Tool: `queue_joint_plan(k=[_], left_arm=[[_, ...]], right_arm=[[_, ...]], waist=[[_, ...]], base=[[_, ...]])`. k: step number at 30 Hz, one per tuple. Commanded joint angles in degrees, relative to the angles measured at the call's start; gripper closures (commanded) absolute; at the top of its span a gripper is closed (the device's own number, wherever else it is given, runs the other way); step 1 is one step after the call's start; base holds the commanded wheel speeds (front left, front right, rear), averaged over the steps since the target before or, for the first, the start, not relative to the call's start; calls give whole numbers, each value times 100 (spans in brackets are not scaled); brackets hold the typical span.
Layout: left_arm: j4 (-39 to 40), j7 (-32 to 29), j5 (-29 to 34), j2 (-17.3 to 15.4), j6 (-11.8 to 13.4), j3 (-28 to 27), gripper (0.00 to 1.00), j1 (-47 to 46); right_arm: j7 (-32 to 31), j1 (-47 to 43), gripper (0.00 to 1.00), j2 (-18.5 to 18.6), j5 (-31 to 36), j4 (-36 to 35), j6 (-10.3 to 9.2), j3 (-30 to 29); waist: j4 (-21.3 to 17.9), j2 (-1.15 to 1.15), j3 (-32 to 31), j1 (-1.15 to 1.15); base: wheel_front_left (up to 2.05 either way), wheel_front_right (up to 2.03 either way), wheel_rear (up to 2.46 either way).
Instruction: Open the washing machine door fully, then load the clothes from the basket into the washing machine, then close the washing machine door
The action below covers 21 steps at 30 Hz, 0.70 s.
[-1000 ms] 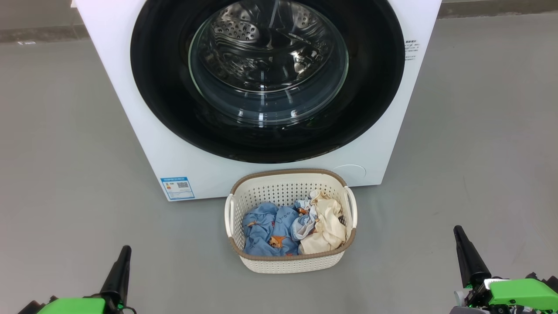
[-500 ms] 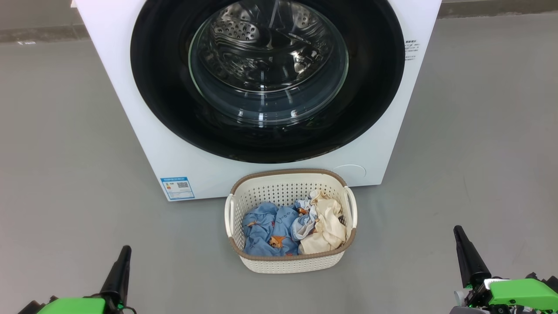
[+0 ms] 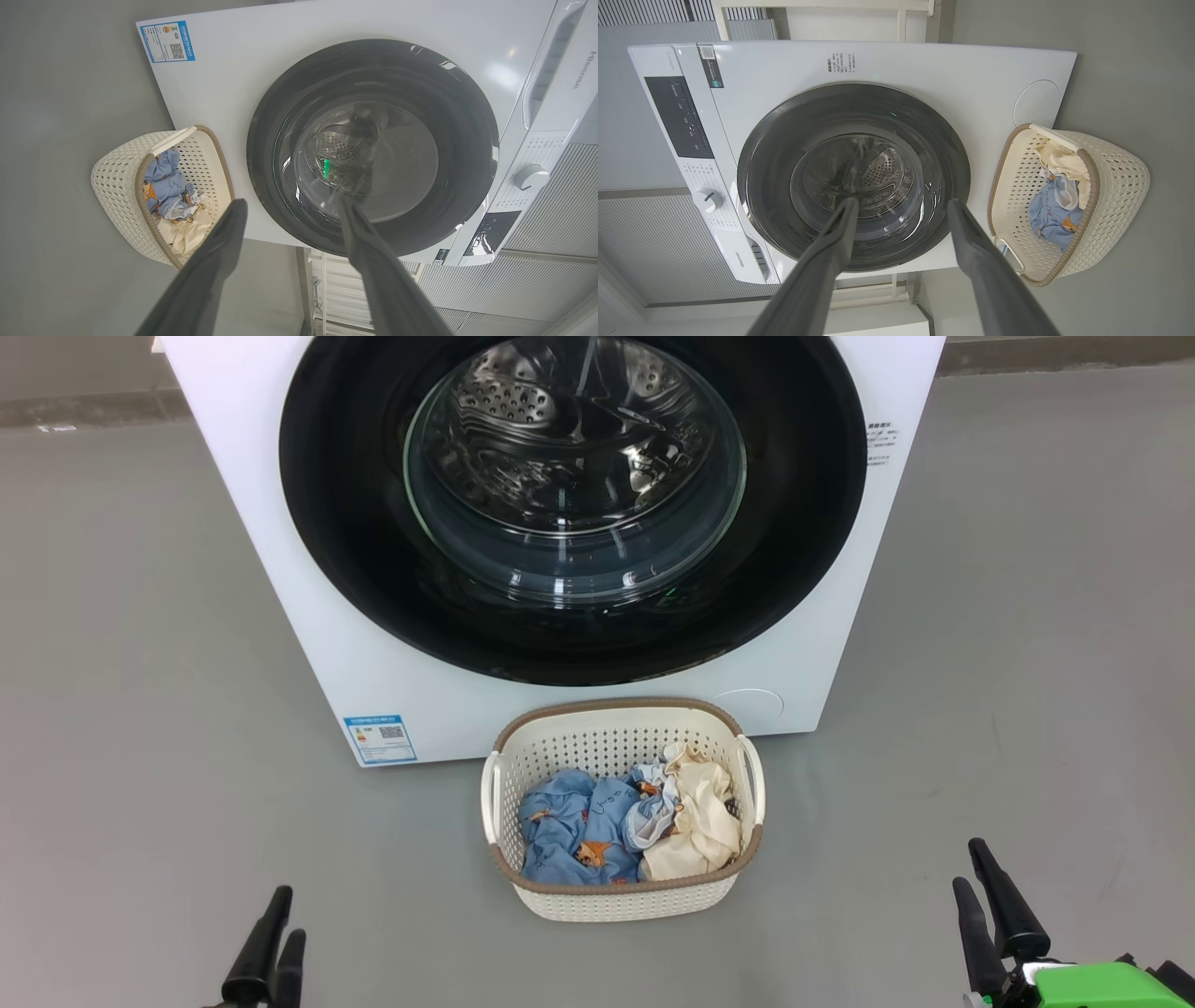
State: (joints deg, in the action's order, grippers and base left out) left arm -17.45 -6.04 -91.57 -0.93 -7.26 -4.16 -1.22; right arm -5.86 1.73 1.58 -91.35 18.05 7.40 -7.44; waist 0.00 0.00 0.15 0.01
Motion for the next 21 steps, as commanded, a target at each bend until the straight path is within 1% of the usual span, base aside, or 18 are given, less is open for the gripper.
queue_joint_plan(k=[1,6,17,21], left_arm=[[184,30,19,-77,-6,-34,0,-195],[275,74,70,-100,-7,-25,0,-208],[432,332,378,-275,-9,139,0,-239],[470,452,578,-373,-9,239,0,-260]], right_arm=[[64,169,0,48,78,-177,0,62],[155,219,0,97,178,-222,1,166],[369,357,0,222,527,-282,2,408],[454,413,0,254,786,-315,2,467]], waist=[[0,0,-6,12],[-1,0,5,0],[-6,0,7,-1],[-9,0,6,-1]], base=[[0,0,0],[0,0,0],[0,0,0],[0,0,0]])
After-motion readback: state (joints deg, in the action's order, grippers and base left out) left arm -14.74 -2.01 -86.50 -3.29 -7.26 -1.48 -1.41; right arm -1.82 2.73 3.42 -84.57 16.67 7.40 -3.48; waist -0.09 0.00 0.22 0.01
